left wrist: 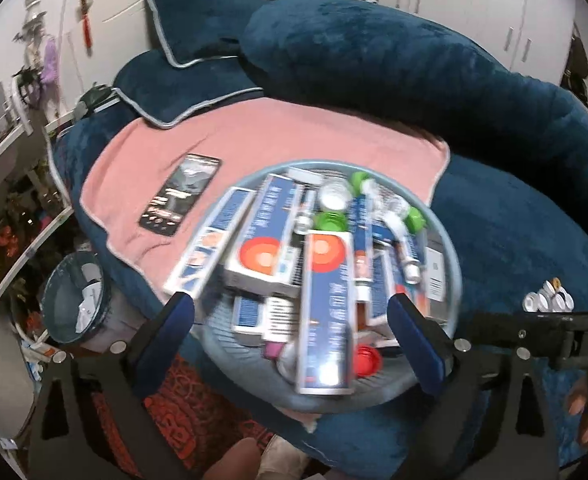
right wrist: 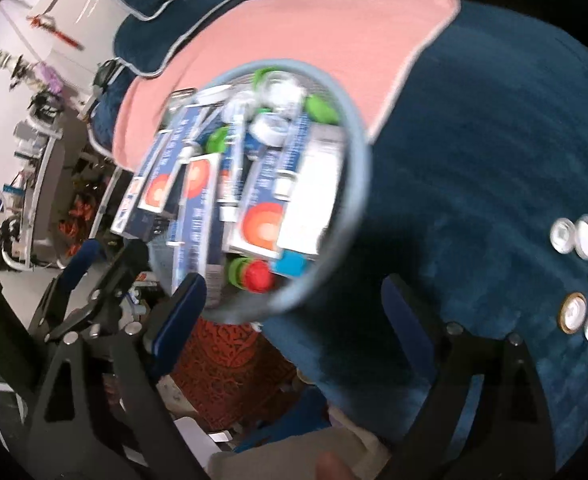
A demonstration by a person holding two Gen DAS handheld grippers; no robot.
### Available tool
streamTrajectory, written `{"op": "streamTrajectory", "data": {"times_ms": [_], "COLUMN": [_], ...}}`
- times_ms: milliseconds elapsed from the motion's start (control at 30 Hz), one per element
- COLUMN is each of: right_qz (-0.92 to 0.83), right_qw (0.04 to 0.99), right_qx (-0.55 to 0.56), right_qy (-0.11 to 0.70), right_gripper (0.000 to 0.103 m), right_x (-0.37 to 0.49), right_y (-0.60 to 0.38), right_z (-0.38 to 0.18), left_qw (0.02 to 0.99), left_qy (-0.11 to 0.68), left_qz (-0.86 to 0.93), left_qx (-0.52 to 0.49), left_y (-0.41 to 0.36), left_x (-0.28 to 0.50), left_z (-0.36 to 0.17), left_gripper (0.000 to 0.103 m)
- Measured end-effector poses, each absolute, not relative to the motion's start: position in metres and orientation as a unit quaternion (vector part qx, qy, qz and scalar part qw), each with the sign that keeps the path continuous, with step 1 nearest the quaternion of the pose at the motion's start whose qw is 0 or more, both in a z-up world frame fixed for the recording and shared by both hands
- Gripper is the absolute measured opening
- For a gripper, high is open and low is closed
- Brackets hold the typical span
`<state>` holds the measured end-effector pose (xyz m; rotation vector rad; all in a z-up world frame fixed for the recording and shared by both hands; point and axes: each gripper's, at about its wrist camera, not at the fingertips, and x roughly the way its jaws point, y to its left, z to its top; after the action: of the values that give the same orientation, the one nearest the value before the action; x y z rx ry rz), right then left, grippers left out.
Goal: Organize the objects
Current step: 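Carry both caps over the grey basket and open both tools to drop them, then grasp a white cap with the right tool while the left tool grasps another white cap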
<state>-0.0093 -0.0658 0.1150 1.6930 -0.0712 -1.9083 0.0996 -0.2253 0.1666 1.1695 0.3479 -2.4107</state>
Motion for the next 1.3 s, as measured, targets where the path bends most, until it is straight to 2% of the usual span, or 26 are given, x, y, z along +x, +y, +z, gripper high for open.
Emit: {"op": "streamTrajectory", "data": {"times_ms": [500, 600, 833, 1033, 1133, 1200, 1300], "right_qz": [-0.736, -0.741, -0.738, -0.724, -0.723, -0.721, -0.715], "right_qw": [0.154, 0.115, 0.056, 0.021, 0.019, 0.017, 0.010], "right_qx": [0.652, 0.654, 0.663, 0.678, 0.680, 0.683, 0.690], "right_qy": [-0.097, -0.105, -0.115, -0.122, -0.118, -0.113, -0.115], "right_gripper": [0.093, 0.103, 0.103, 0.102, 0.100, 0.092, 0.074], "right_x": [-0.038, -0.040, -0.038, -0.039, -0.042, -0.045, -0.048], "right_y": [0.115, 0.155, 0.223, 0.235, 0.225, 0.220, 0.216], "right_z": [0.090, 0.081, 0.060, 0.046, 0.043, 0.038, 0.027], "left_qw": [0.089, 0.068, 0.029, 0.012, 0.012, 0.014, 0.019], "left_qy": [0.064, 0.058, 0.038, 0.029, 0.026, 0.029, 0.038], "left_qz": [-0.877, -0.872, -0.861, -0.851, -0.849, -0.849, -0.851], "left_qx": [0.469, 0.481, 0.507, 0.524, 0.528, 0.527, 0.523], "left_y": [-0.108, -0.085, -0.038, -0.016, -0.015, -0.016, -0.019], "left_x": [0.038, 0.029, 0.013, 0.004, 0.002, 0.000, -0.009], "left_z": [0.136, 0.128, 0.106, 0.093, 0.090, 0.090, 0.089], "left_gripper": [0.102, 0.102, 0.102, 0.102, 0.102, 0.102, 0.102]}}
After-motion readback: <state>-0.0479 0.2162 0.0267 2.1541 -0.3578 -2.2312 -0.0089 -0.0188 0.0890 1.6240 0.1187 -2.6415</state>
